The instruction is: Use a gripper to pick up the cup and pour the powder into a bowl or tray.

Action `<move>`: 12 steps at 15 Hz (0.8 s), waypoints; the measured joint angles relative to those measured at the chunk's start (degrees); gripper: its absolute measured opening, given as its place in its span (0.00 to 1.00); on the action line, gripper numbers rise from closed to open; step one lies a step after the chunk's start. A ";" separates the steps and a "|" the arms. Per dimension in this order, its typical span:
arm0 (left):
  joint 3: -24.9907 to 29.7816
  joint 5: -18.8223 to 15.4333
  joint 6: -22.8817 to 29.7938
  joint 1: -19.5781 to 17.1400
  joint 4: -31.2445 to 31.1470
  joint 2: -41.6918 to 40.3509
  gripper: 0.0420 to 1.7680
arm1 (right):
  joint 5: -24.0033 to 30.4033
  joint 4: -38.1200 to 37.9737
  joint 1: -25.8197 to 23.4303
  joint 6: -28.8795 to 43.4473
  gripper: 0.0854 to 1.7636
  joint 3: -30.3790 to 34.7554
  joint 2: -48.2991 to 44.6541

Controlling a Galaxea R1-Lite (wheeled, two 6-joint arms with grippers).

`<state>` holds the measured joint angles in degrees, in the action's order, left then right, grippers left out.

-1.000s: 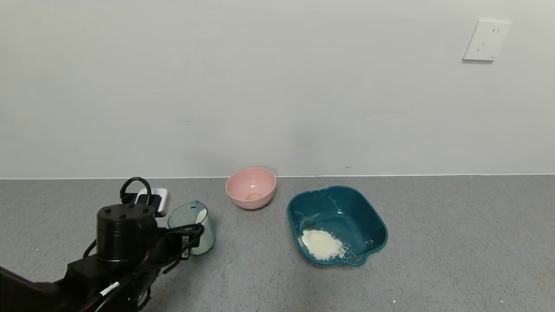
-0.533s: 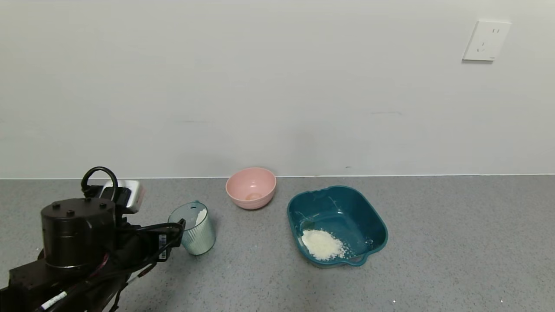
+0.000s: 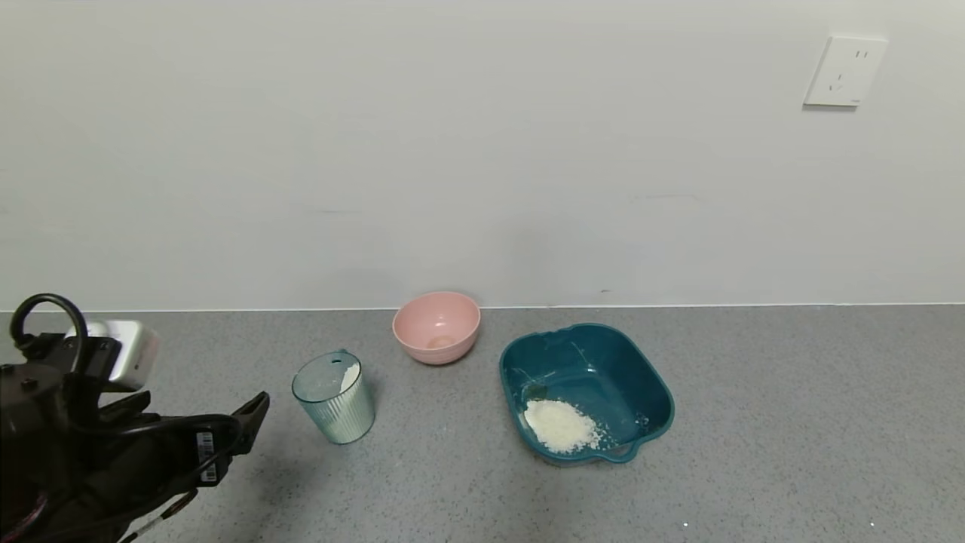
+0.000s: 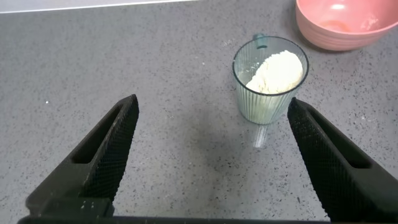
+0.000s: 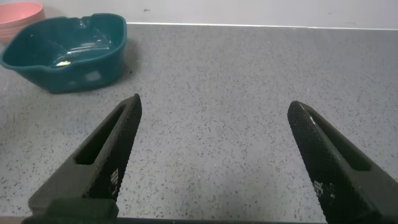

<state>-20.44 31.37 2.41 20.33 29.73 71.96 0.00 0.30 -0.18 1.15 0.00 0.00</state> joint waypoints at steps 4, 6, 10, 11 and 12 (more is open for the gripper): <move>2.19 -5.40 -0.62 -6.41 -1.95 -5.40 0.97 | 0.00 0.02 0.00 -0.02 0.97 0.00 0.00; 2.72 -9.24 -1.40 -10.11 -6.50 -9.51 0.97 | 0.00 0.00 0.00 -0.02 0.97 0.00 0.00; 2.91 -15.56 -1.79 -15.71 -15.46 -19.10 0.97 | 0.00 0.00 0.00 -0.02 0.97 0.00 0.00; 2.86 -16.98 -1.82 -16.65 -18.25 -21.86 0.97 | 0.00 0.00 0.00 -0.02 0.97 0.00 0.00; 2.58 -18.58 -1.87 -17.47 -21.33 -24.81 0.97 | 0.00 0.02 0.00 0.00 0.97 0.00 0.00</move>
<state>-17.86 12.79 0.55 2.86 8.40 47.15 0.00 0.33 -0.18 1.15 0.00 0.00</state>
